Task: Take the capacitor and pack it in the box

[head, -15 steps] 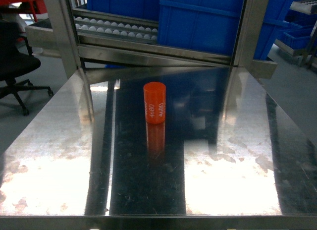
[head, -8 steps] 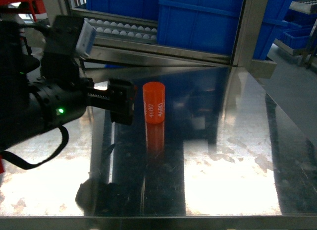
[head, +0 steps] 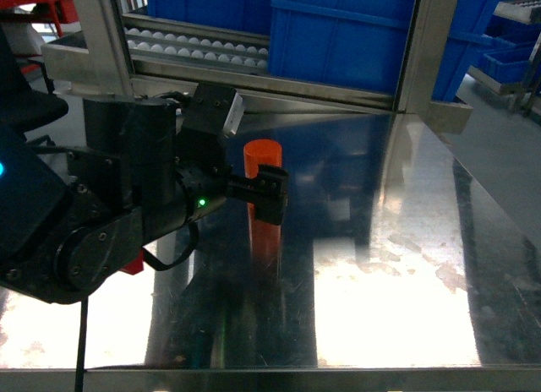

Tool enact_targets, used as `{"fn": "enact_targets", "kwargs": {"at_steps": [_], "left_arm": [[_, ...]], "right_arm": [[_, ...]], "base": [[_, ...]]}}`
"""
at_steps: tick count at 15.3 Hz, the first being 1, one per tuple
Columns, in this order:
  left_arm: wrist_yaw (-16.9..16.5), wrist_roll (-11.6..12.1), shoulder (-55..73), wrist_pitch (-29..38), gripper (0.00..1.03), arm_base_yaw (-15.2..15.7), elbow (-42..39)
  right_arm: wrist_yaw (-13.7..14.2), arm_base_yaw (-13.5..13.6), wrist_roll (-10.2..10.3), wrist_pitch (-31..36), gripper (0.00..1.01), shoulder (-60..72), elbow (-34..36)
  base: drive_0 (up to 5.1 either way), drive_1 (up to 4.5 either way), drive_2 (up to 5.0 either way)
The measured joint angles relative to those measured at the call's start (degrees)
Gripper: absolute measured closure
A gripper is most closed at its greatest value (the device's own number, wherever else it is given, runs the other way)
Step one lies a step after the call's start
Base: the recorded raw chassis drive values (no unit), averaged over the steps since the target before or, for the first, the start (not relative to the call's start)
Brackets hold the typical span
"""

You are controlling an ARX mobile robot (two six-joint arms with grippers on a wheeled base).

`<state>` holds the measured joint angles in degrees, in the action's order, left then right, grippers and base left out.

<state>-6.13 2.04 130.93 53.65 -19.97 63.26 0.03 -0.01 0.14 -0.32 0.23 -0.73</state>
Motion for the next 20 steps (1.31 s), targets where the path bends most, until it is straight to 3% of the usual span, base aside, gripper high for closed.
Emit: {"fn": "enact_targets", "kwargs": {"at_steps": [3, 8, 9, 11, 15, 18, 20], "left_arm": [[0.5, -1.2, 5.2, -3.4, 0.05, -0.1, 8.7], [0.3, -3.7, 7.4, -7.2, 0.56, -0.7, 13.9], [0.3, -3.8, 7.3, -7.2, 0.59, -0.7, 13.7], [1.7, -4.7, 1.9, -6.0, 0.59, -0.5, 7.3], [4.3, -4.6, -19.6, -1.4, 0.59, 3.2, -6.8], [9.3, -4.4, -35.2, 0.6, 0.59, 6.3, -20.0], [11.1, -4.6, -48.7, -1.4, 0.59, 8.3, -31.6]], "right_arm": [[0.0, 0.0, 0.0, 0.0, 0.03, 0.0, 0.0], [0.0, 0.0, 0.0, 0.0, 0.03, 0.0, 0.0], [0.0, 0.0, 0.0, 0.0, 0.03, 0.0, 0.0], [0.0, 0.0, 0.0, 0.0, 0.03, 0.0, 0.0], [0.0, 0.0, 0.0, 0.0, 0.03, 0.0, 0.0], [0.0, 0.0, 0.0, 0.0, 0.03, 0.0, 0.0], [0.0, 0.0, 0.0, 0.0, 0.03, 0.0, 0.0]], "base": [[0.0, 0.0, 0.0], [0.0, 0.0, 0.0], [0.0, 0.0, 0.0], [0.0, 0.0, 0.0], [0.0, 0.0, 0.0], [0.0, 0.0, 0.0], [0.0, 0.0, 0.0]]}}
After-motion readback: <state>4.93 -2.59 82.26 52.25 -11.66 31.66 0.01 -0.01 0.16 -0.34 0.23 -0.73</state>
